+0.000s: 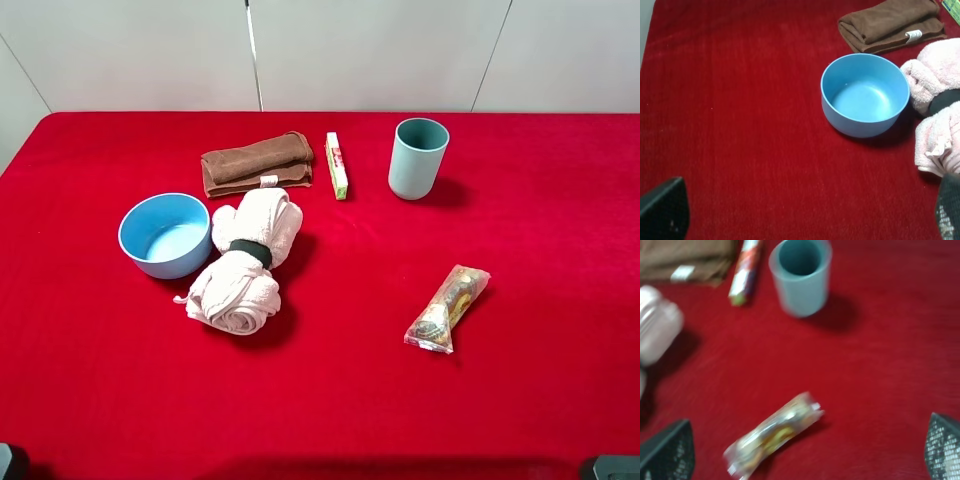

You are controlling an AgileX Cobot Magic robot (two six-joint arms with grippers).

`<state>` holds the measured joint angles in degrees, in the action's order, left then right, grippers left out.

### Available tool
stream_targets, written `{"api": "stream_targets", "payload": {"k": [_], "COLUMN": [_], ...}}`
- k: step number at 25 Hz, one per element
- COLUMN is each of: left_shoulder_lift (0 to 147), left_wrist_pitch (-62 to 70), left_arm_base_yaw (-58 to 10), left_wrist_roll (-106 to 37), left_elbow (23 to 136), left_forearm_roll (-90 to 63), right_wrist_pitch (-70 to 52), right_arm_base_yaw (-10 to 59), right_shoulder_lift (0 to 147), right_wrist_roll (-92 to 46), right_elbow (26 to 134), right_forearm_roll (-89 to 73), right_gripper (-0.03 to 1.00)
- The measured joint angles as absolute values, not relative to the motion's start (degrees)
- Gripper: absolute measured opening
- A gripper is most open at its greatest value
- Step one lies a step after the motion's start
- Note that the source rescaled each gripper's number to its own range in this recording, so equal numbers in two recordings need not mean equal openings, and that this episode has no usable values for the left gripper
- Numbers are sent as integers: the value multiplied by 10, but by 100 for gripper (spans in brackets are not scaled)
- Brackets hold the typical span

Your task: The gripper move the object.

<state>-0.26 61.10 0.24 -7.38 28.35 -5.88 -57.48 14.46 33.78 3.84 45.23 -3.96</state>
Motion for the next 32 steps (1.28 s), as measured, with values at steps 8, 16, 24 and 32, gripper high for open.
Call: {"api": "stream_targets", "payload": {"k": [8,16,24,32], "left_shoulder_lift": [-3,-3,-3,-3], "left_wrist_pitch": [611,611,611,611], "left_arm_base_yaw": [2,2,2,2], "left_wrist_roll": [-74,-74,-74,-74], "left_elbow": [284,284,284,284], "left_forearm_roll": [-59,-59,-59,-59], "right_wrist_pitch": [-540,-535,-538,-604], "right_arm_base_yaw": [-5,-32,-34,-13], "right_shoulder_lift": [144,48,-3,-4], "right_wrist_roll": [38,38,23,23], "right_elbow": [361,311,299,298], "right_forearm_roll": [-42,-43,-36,-28], "right_gripper": [100,100,100,100]}}
